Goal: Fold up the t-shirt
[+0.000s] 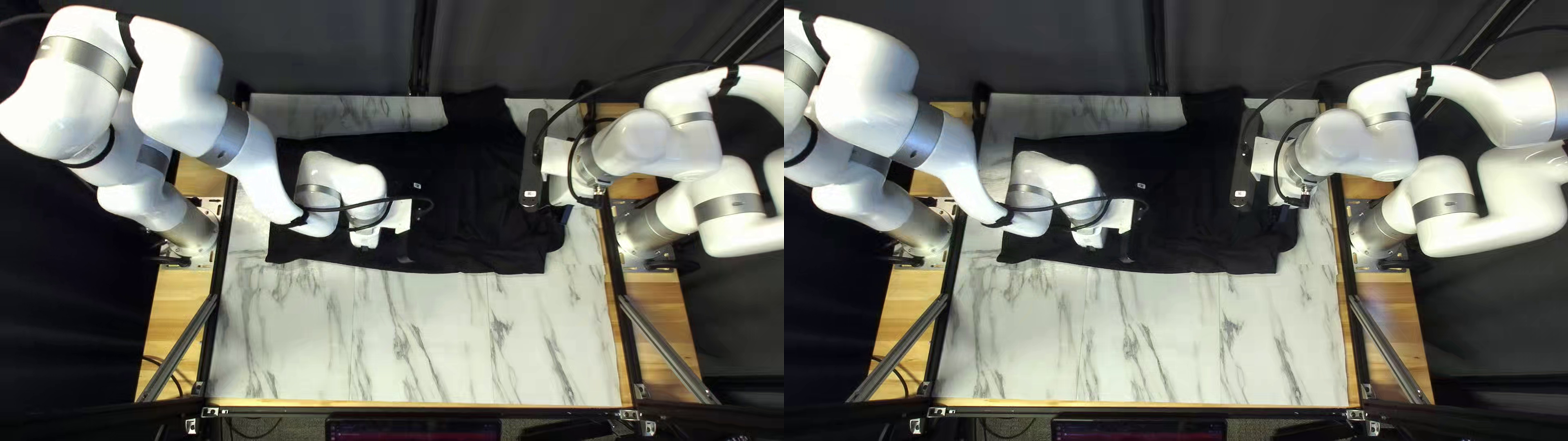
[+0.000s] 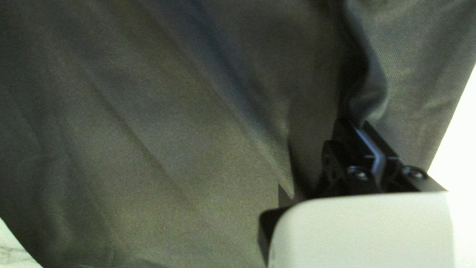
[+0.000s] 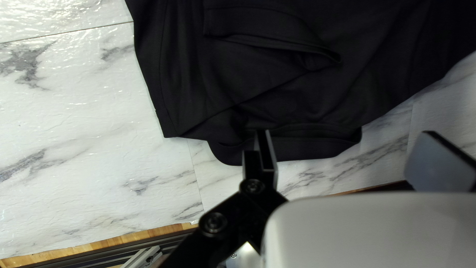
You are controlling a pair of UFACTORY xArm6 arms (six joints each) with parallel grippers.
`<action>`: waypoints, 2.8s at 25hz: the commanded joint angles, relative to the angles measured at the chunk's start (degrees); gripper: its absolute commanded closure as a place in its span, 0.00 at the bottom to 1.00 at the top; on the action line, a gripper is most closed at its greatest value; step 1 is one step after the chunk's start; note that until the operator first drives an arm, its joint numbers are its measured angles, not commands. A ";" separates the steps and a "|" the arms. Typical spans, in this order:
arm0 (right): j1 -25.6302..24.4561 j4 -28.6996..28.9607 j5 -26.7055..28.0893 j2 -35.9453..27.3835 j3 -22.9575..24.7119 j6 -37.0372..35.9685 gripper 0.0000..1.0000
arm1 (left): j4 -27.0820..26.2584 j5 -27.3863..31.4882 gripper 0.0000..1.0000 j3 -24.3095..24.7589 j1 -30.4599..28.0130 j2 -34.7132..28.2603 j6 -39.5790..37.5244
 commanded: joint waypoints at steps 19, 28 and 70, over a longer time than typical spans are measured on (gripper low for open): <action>0.00 0.00 0.00 0.00 0.00 0.00 0.00 | 2.30 -0.56 0.00 28.54 3.53 -22.12 -8.87; 0.00 0.00 0.00 0.00 0.00 0.00 0.00 | 2.76 -0.28 1.00 28.59 0.50 -21.40 -13.36; 0.00 0.00 0.00 0.00 0.00 0.00 0.00 | 2.32 34.08 1.00 9.87 -22.36 -27.18 -32.15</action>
